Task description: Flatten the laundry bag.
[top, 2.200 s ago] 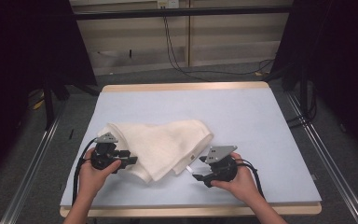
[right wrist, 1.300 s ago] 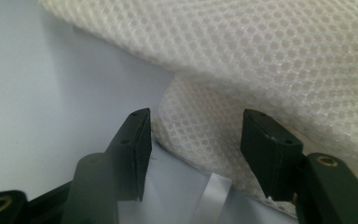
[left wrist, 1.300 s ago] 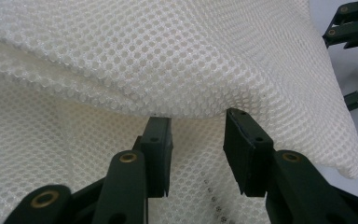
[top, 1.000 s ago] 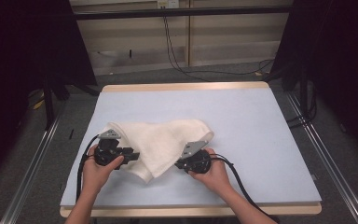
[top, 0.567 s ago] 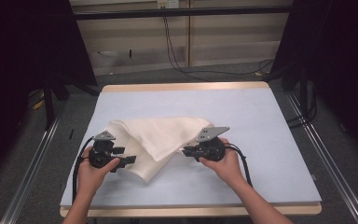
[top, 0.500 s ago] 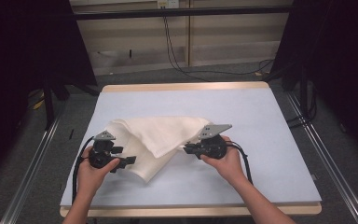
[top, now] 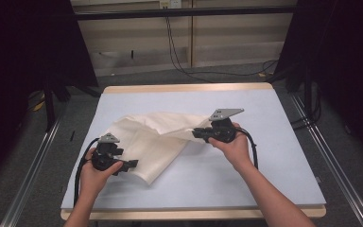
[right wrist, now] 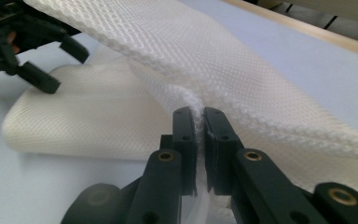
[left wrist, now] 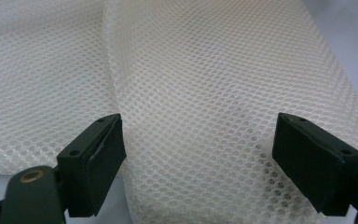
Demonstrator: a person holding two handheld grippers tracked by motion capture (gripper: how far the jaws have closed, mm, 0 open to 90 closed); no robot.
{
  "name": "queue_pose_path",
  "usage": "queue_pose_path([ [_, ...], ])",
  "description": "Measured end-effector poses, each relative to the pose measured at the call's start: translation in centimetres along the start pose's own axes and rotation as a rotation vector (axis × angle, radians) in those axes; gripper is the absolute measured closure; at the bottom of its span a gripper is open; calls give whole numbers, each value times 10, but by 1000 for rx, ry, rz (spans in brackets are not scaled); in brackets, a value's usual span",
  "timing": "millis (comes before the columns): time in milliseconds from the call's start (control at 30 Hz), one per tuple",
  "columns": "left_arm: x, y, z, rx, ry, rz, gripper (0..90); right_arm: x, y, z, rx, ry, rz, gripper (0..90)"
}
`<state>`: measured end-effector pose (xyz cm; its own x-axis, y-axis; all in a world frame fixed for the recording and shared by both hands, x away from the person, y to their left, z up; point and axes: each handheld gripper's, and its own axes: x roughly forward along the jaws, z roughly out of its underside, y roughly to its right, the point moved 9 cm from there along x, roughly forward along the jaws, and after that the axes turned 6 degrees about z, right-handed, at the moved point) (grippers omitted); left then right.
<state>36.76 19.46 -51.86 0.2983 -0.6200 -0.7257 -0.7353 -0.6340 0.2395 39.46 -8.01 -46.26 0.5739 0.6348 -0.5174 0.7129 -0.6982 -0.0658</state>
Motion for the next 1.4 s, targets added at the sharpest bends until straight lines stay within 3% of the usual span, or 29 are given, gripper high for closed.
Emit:
queue_pose_path([
  [100,0,0,-2,-21,15,5,166,5,11,-11,21,18,27,837],
  [167,-1,-3,-2,-25,8,7,159,7,21,-19,26,37,78,817],
  [200,-1,-4,-2,-28,11,6,148,7,28,-21,27,36,115,781],
  [267,-1,-4,-2,-29,8,-10,138,5,46,-24,-28,25,277,600],
  [300,-1,-5,-2,-22,5,-14,131,4,51,-25,-22,26,316,568],
  [367,-2,-4,-2,-22,-2,-8,129,2,52,-24,28,30,283,503],
  [400,-2,-4,-2,-22,-2,-8,125,1,53,-22,26,26,290,444],
  [533,0,-4,-2,-30,-2,10,122,-4,48,-13,26,17,276,374],
  [867,5,-3,-2,-41,0,21,127,-13,49,7,31,-12,256,358],
  [1100,2,-7,-1,-60,5,4,141,-9,43,21,37,-19,217,445],
  [1200,0,-12,1,-71,5,-7,141,-9,40,25,24,-24,203,550],
  [1333,-1,-17,3,-83,8,-27,139,-9,37,26,10,-31,187,601],
  [1400,-1,-19,5,-87,2,-30,174,-11,33,29,2,-35,174,692],
])
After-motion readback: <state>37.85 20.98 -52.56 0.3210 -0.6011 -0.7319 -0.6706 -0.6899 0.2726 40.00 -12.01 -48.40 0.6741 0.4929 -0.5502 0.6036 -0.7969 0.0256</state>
